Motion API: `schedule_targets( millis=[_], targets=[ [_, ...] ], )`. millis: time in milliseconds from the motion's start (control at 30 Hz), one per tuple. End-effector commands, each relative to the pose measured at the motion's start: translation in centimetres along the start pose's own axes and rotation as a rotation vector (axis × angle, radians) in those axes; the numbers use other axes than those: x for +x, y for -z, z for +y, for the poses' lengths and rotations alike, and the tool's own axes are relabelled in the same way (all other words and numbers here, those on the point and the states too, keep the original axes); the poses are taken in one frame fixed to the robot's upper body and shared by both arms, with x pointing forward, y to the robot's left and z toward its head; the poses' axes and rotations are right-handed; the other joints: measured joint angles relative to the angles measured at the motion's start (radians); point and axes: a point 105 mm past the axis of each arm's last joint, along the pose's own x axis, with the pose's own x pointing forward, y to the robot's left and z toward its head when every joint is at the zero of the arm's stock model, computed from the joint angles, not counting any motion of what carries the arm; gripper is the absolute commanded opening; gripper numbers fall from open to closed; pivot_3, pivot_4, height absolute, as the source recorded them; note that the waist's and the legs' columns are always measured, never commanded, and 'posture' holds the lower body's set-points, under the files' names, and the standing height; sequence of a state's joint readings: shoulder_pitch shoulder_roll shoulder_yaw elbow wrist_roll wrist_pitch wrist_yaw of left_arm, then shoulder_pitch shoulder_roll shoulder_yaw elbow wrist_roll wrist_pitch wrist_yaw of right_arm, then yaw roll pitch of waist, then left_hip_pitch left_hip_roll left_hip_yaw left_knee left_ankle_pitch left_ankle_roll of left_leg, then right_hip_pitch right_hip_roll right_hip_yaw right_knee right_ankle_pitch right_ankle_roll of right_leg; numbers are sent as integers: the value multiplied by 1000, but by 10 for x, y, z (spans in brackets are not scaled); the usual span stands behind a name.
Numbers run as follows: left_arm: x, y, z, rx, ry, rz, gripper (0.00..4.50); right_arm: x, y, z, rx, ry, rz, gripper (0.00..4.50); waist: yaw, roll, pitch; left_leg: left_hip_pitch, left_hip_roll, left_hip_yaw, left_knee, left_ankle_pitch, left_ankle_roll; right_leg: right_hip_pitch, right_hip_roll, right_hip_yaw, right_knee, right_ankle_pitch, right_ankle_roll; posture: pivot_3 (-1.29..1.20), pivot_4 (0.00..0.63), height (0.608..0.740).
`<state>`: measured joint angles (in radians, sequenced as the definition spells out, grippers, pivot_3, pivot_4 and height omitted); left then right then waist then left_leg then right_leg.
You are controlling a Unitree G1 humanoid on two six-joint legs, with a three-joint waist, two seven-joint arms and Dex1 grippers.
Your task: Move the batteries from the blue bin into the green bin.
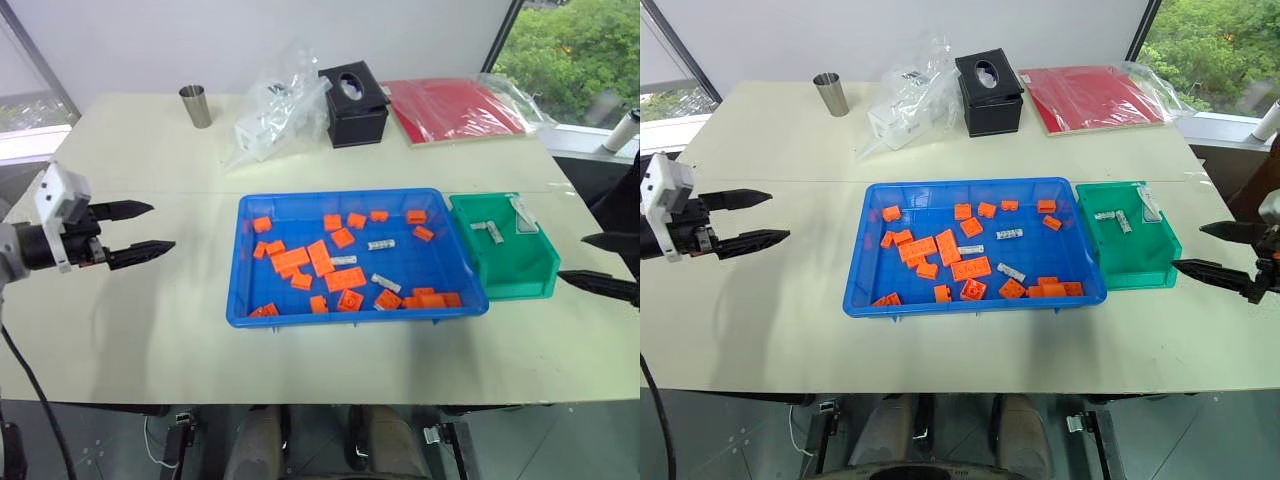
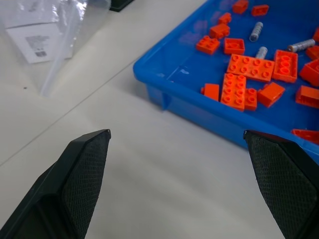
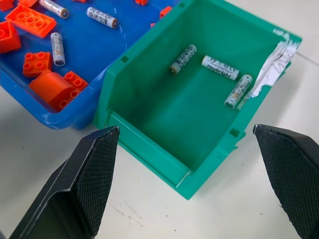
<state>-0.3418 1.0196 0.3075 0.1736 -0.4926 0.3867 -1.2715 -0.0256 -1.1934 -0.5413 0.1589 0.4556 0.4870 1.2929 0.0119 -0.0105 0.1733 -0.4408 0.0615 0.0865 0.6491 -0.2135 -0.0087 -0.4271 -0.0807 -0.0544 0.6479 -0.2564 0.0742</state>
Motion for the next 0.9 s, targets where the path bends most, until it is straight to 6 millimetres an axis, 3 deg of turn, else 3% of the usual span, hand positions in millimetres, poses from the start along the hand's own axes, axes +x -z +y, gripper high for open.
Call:
schedule_targets(
  millis=[33,500,633,800,900],
  targets=[
    [-9,-9,0,44,-29,-9,4500,-5,-12,-2,-36,18,-30,4450,-1,0,0,0,0,0,0,0,0,0,0,0,0,0,0,0,150,736],
    [-8,-14,-2,49,-45,-27,4500,-3,-11,-8,-52,39,-20,4450,-1,0,0,0,0,0,0,0,0,0,0,0,0,0,0,0,150,736],
    [-4,-20,-10,43,-11,-55,4500,1,-21,-11,-69,39,-23,4450,-3,0,0,0,0,0,0,0,0,0,0,0,0,0,0,0,150,736],
    [6,-26,-25,43,49,-80,4500,26,-69,5,-92,-52,-137,4450,-11,2,1,0,0,0,0,0,0,-1,0,0,1,0,0,0,150,736],
    [14,-31,-36,50,98,-93,4500,52,-104,28,-94,-166,-214,4450,-22,2,1,0,1,0,0,0,0,-1,1,0,1,0,0,0,150,736]
  ],
)
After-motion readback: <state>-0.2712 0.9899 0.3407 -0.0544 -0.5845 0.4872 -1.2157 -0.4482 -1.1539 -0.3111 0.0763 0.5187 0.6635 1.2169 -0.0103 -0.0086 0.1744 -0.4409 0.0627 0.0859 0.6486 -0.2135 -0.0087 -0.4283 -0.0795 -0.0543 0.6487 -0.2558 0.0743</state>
